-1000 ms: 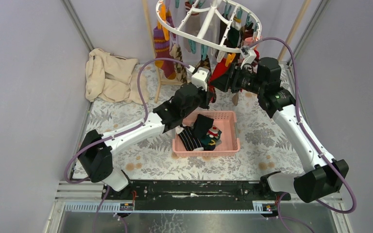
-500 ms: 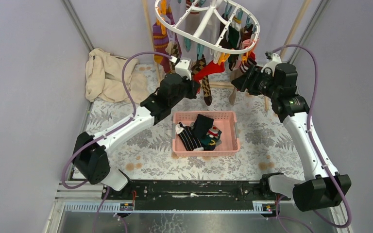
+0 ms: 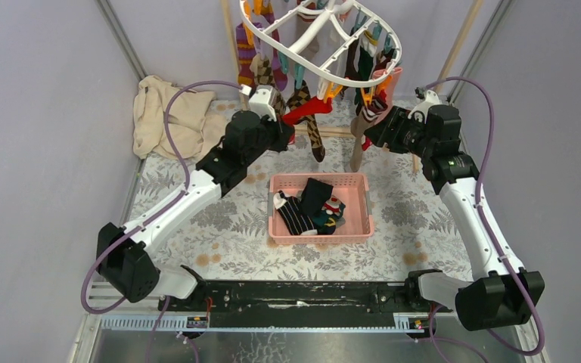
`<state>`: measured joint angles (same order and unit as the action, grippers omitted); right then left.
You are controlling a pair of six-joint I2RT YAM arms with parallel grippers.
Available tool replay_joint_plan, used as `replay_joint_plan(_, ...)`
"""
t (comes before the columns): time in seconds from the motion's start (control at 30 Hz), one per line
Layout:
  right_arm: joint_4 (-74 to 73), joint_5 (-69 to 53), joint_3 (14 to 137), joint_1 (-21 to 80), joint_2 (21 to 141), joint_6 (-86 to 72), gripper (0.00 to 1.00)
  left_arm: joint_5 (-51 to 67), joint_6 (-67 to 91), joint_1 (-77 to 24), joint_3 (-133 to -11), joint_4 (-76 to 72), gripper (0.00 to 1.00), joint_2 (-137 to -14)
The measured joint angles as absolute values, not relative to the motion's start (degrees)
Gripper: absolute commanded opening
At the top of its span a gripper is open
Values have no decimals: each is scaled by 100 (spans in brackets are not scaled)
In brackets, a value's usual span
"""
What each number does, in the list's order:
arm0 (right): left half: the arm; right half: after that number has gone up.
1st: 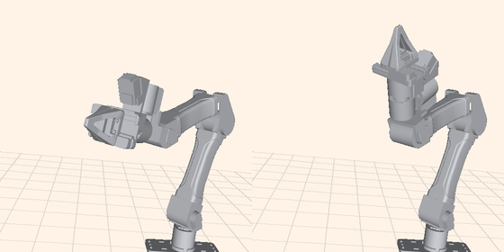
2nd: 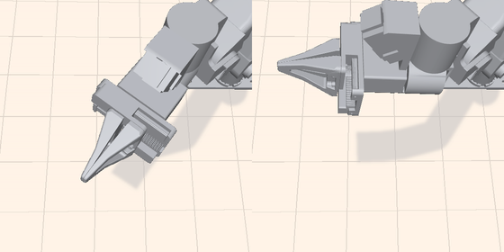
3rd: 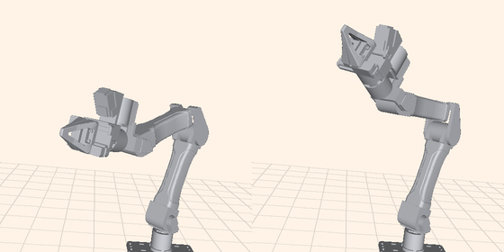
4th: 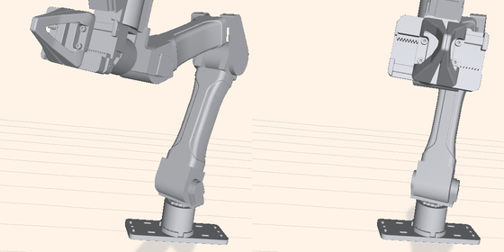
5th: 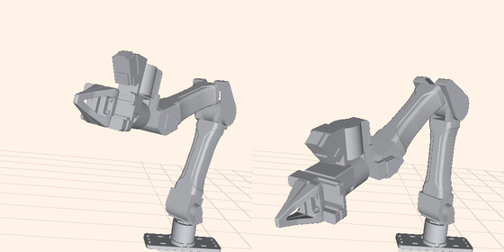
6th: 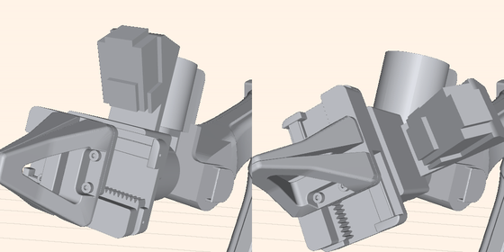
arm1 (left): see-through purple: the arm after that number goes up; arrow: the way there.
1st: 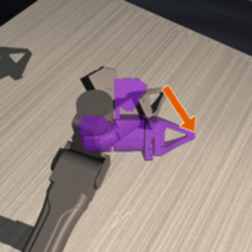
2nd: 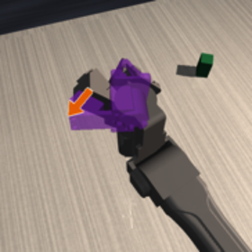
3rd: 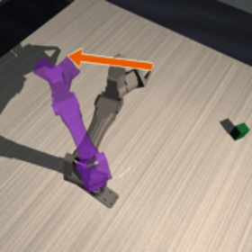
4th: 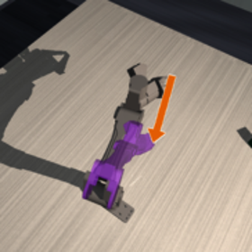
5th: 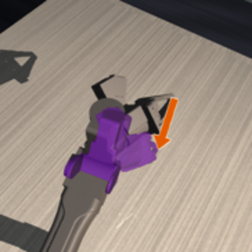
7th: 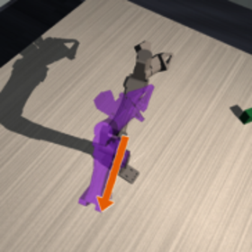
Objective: Remove the socks clipped to the hanger
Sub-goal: Remove the sock from the hanger.
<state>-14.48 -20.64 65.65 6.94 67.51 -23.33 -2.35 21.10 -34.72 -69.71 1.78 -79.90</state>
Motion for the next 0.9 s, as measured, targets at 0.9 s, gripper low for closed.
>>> replay_joint_plan(0.9,-213,-2377,6106,690,7190,-2429,53,368,2392,-2808,-6504,753,0,-7614)
